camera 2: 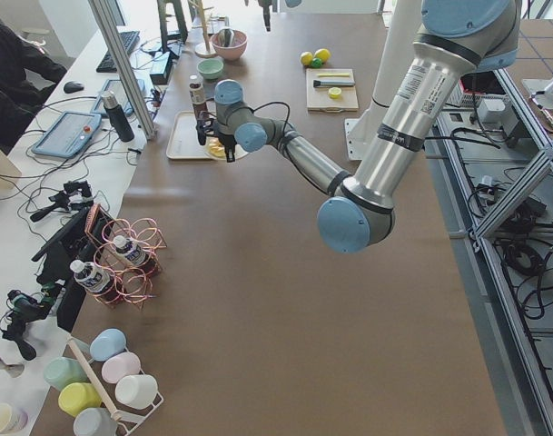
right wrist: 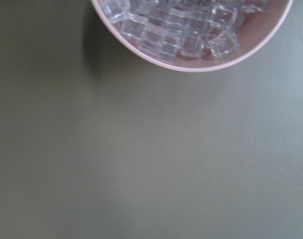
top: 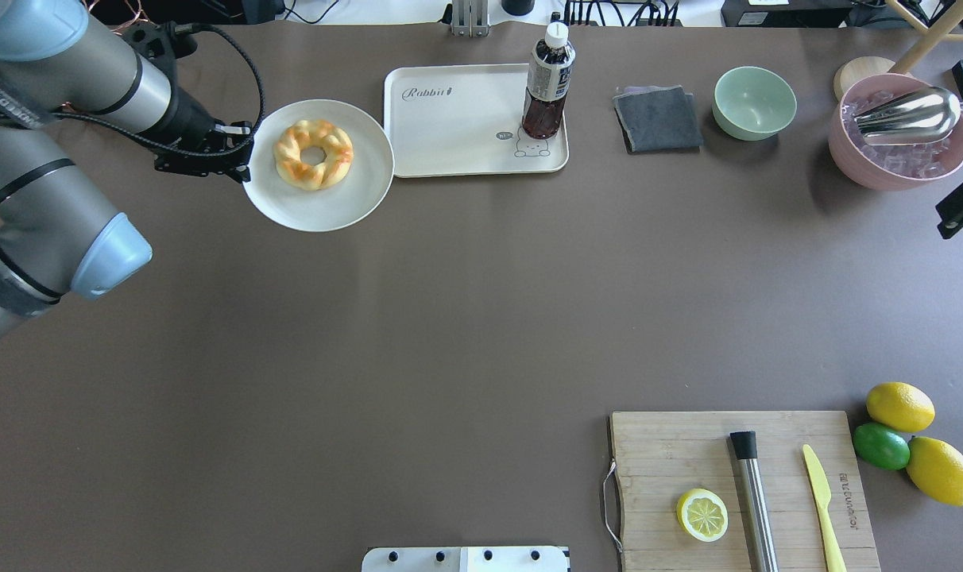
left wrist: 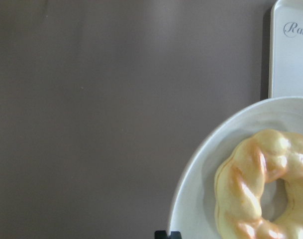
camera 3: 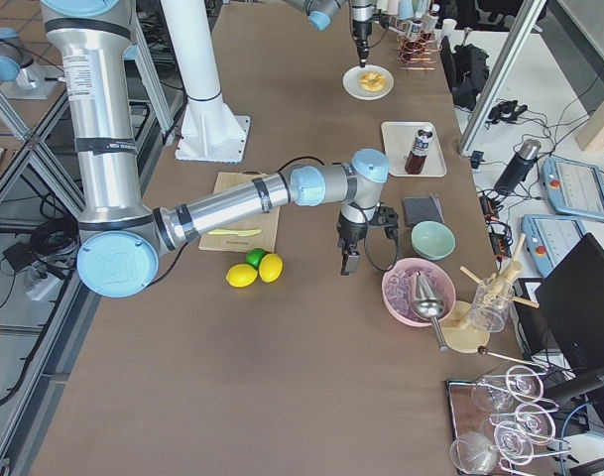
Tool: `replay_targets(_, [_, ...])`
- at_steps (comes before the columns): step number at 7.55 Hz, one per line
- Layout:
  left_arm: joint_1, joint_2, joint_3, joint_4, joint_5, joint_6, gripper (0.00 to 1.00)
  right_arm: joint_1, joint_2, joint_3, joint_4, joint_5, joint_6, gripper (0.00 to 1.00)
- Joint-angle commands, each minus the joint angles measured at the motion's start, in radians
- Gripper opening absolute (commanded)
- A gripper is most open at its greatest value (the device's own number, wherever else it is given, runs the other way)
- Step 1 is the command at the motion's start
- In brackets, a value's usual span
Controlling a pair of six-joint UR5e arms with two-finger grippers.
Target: Place donut on tray
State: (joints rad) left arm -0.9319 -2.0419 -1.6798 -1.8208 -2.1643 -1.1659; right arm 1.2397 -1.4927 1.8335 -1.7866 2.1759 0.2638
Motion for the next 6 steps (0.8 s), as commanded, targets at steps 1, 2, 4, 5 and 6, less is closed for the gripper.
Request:
replay_targets(1, [0.007,-0.214,0.237,0.0,0.0,-0.137,0.0,0.093,-0.07,-0.028,0.0,0.008,-0.112,1.0])
replay_targets(2, [0.01,-0.303,0.347,0.0,0.001,-0.194,0.0,0.11,-0.072,-0.051,0.001,0.03,-0.119,1.0])
replay_targets(4, [0.033,-0.429,0.536,-0.072,0.009,-0.355,0.0,0.13,-0.089,-0.109,0.109,0.044,-0.162,1.0])
replay_targets(5, [0.044,-0.458,0.605,-0.134,0.011,-0.397,0.0,0.135,-0.092,-0.168,0.201,0.071,-0.175,1.0])
replay_targets(6, [0.05,-0.459,0.638,-0.156,0.012,-0.402,0.0,0.139,-0.092,-0.206,0.252,0.083,-0.179,1.0])
